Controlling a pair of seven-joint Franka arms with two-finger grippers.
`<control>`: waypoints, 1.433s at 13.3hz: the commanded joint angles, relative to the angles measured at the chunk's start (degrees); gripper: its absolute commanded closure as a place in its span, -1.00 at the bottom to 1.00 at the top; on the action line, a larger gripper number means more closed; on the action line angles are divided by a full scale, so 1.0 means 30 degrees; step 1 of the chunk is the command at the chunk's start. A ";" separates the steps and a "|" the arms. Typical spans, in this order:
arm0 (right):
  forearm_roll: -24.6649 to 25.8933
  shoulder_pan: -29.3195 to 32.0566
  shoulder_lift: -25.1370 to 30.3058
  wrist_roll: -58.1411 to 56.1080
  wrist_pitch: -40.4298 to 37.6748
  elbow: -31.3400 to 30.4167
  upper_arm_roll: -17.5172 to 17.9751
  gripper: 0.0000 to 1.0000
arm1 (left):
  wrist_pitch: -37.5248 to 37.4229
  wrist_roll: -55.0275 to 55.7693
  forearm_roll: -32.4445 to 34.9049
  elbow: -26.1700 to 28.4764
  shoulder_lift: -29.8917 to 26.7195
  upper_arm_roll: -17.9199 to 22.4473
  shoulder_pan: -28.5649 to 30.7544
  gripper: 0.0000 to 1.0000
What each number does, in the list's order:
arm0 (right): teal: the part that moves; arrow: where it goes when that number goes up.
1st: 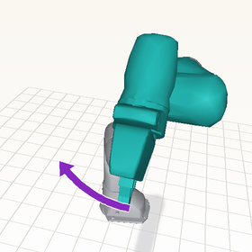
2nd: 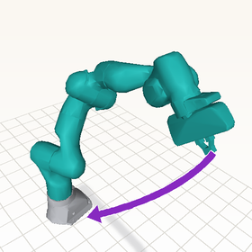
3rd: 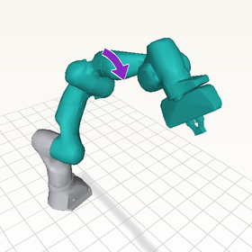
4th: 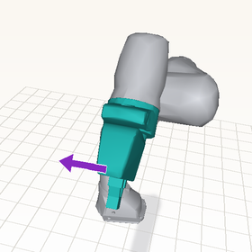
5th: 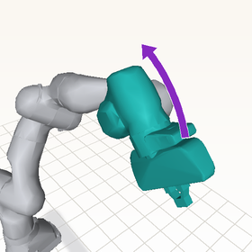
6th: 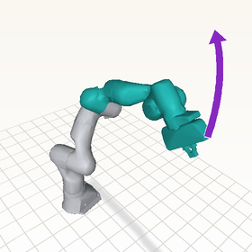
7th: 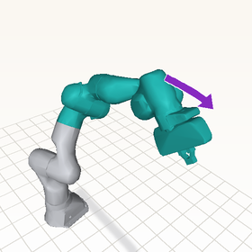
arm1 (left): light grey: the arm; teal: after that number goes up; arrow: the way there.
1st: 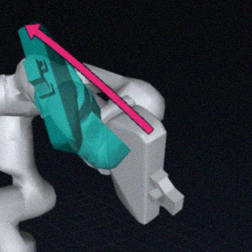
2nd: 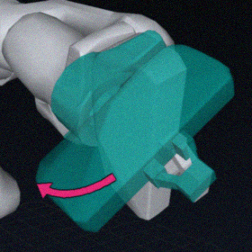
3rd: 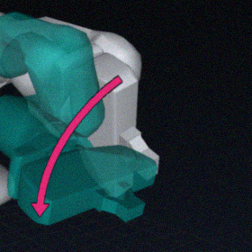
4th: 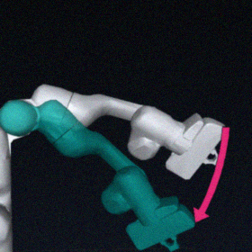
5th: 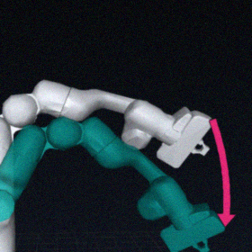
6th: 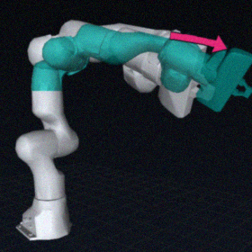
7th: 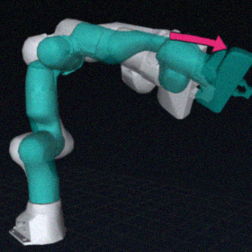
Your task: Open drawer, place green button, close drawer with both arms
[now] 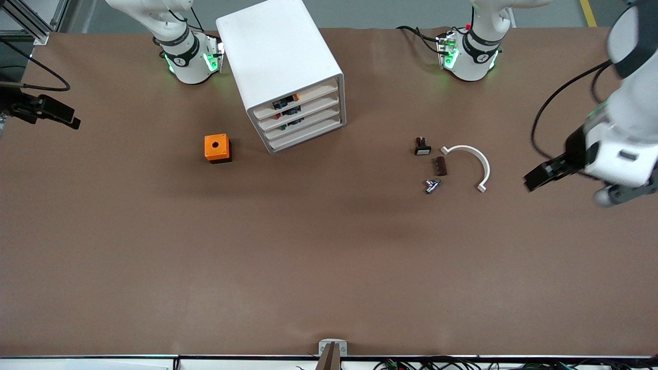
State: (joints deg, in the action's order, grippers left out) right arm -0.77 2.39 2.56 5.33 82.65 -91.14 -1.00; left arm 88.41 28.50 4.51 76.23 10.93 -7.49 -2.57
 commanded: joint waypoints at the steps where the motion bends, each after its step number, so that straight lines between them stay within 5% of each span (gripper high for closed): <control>1: 0.0227 0.0143 0.0260 0.0247 0.0367 -0.0032 0.0305 -1.00 | -0.1867 -0.2372 0.0168 0.0665 -0.1909 0.0942 0.0006 -1.00; 6: 0.0169 0.0201 0.0348 0.0246 0.0106 -0.0207 0.0539 -1.00 | -0.2987 -0.4166 -0.0009 0.1043 -0.3317 0.1209 0.0416 -1.00; 19: 0.0140 0.0142 0.0289 0.0246 0.0836 -0.0353 0.0569 -1.00 | -0.0057 -0.4225 -0.1299 0.3859 -0.4317 0.1004 0.1033 -1.00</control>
State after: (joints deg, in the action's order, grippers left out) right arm -0.77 2.38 2.56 5.35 83.99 -91.26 0.07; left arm 87.27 16.96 1.21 85.81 0.05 -4.13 0.18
